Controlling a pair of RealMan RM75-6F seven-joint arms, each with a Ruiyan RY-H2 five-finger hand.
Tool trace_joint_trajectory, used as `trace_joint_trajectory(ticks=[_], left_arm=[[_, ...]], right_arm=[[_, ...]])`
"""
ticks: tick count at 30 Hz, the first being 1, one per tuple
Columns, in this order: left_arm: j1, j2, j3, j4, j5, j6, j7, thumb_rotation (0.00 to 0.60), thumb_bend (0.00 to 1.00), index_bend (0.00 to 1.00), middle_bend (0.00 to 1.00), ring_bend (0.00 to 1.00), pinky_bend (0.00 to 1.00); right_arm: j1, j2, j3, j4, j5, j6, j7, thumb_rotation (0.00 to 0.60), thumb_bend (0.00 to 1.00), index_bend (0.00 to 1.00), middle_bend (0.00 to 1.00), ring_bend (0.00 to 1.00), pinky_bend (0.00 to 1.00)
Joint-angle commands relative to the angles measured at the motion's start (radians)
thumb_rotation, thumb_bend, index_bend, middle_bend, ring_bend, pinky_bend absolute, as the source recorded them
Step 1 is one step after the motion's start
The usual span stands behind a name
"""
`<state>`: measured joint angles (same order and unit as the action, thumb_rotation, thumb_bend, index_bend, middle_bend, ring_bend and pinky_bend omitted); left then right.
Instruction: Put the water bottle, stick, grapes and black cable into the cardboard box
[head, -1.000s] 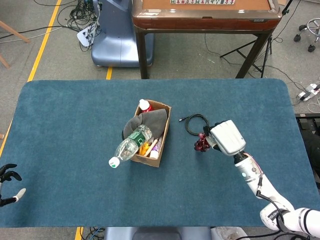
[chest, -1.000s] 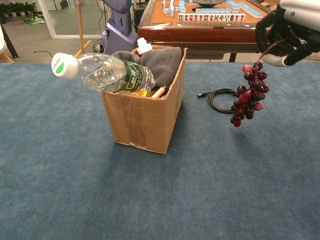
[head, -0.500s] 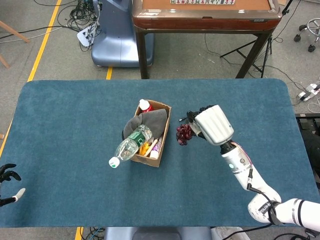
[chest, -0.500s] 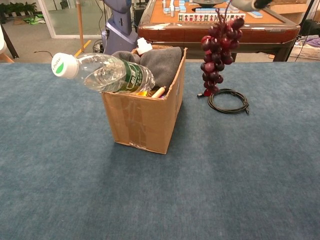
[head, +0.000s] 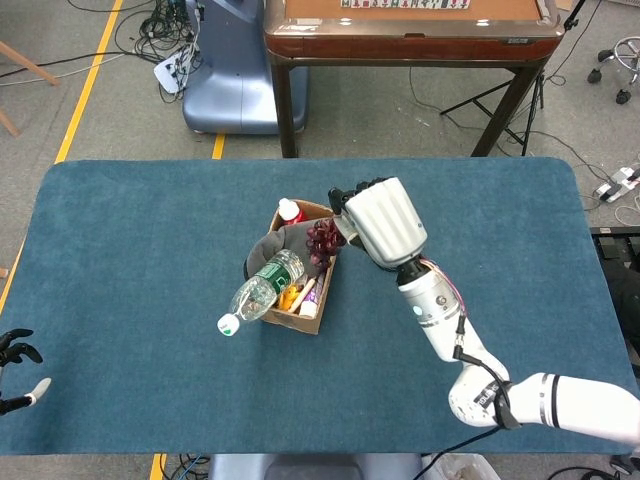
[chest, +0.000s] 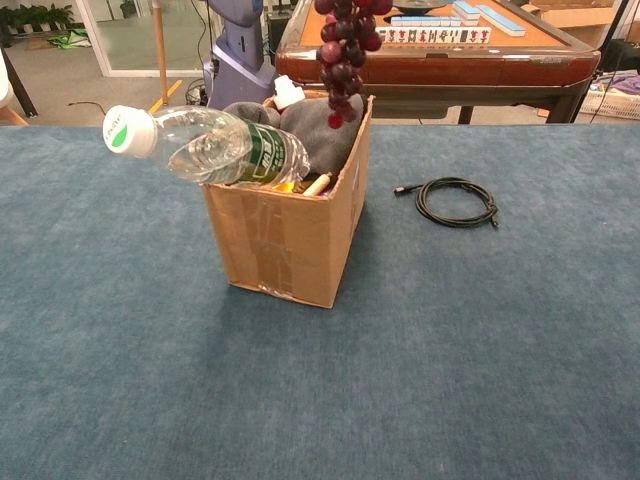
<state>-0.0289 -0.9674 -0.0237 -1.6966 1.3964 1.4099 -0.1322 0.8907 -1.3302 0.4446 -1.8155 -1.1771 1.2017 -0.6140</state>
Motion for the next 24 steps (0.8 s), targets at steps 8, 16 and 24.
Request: trace_joint_trajectory(ticks=[8,16,24], left_arm=[[0.002,0.005,0.004,-0.003,0.009,0.004,-0.008,0.600,0.19,0.50,0.23,0.40,0.67],[0.006,0.010,0.005,-0.008,0.018,0.013,-0.017,0.600,0.19,0.50,0.23,0.40,0.67],[0.008,0.013,0.008,-0.010,0.025,0.017,-0.020,0.600,0.19,0.50,0.23,0.40,0.67]], right_arm=[[0.093,-0.140,-0.027,0.134,0.036,-0.029,-0.033,0.600,0.48,0.74,0.82,0.75,0.82],[0.138,-0.235,-0.091,0.261,0.078,-0.081,-0.097,0.600,0.44,0.74,0.80,0.74,0.82],[0.167,-0.229,-0.094,0.265,0.311,-0.164,-0.226,0.600,0.00,0.02,0.29,0.28,0.52]])
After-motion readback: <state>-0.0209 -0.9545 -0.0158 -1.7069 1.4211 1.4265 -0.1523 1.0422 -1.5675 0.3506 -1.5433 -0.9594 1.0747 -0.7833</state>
